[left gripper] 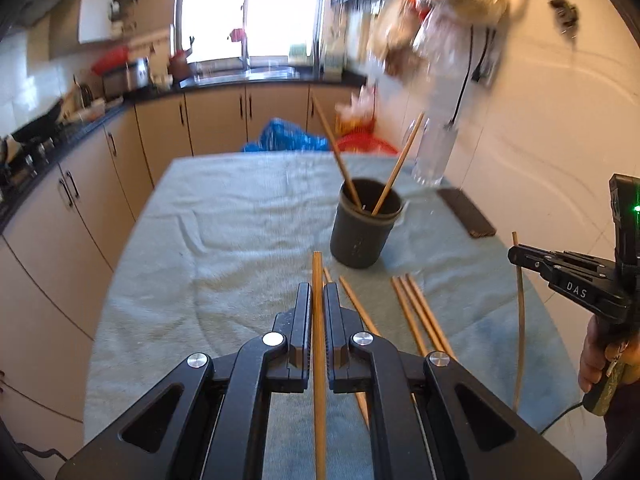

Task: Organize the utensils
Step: 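Lift the chopstick upright and carry it over the grey cup, then lower the chopstick into the cup and open the left gripper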

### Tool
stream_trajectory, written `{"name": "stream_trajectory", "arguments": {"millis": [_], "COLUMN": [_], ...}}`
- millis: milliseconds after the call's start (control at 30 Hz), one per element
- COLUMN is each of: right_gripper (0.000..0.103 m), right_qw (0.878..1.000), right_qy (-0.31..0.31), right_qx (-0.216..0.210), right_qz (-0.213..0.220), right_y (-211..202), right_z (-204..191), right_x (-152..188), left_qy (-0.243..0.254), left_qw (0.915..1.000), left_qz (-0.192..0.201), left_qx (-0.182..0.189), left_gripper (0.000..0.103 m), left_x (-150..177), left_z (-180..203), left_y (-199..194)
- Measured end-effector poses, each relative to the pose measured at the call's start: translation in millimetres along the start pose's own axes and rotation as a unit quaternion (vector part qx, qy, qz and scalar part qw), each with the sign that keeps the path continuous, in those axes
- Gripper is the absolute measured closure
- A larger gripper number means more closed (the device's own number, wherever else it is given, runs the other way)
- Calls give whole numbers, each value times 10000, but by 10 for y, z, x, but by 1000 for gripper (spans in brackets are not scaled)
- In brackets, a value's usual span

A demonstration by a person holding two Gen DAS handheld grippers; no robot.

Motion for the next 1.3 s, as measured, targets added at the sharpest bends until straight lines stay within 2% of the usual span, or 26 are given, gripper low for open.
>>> {"name": "stream_trajectory", "arguments": {"millis": [233, 700, 1000, 1200, 1300], "right_gripper": [97, 97, 97, 97, 97], "right_qw": [9988, 9950, 9913, 9891, 9868], "right_qy": [-69, -212, -186, -34, 55], "right_qx": [-64, 19, 121, -33, -148], "right_qz": [487, 975, 1300, 1471, 1611], "right_y": [-527, -1084, -1172, -1100, -1048], "right_z": [-42, -81, 4, 21, 10], "right_x": [57, 182, -134, -465, -686], "left_qy": [315, -63, -140, -259, -265], "left_qw": [9976, 9956, 9937, 9929, 9910], "left_qz": [593, 933, 1094, 1101, 1237], "left_qx": [-158, 42, 187, 356, 433], "left_gripper": [98, 98, 98, 98, 98], "left_x": [120, 217, -110, -488, -715], "left_z": [122, 42, 56, 60, 86], "left_y": [-508, -990, -888, -740, -733]}}
Point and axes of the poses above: each gripper's, at about its wrist camera, not at the fingertips, and y roughly the way its jaws point, z to its right, x to its underside, the point moved 4 cm from there along y, roughly the way its jaws point, and after that the axes turned 2 degrees about -y, right-handed, at the moved point
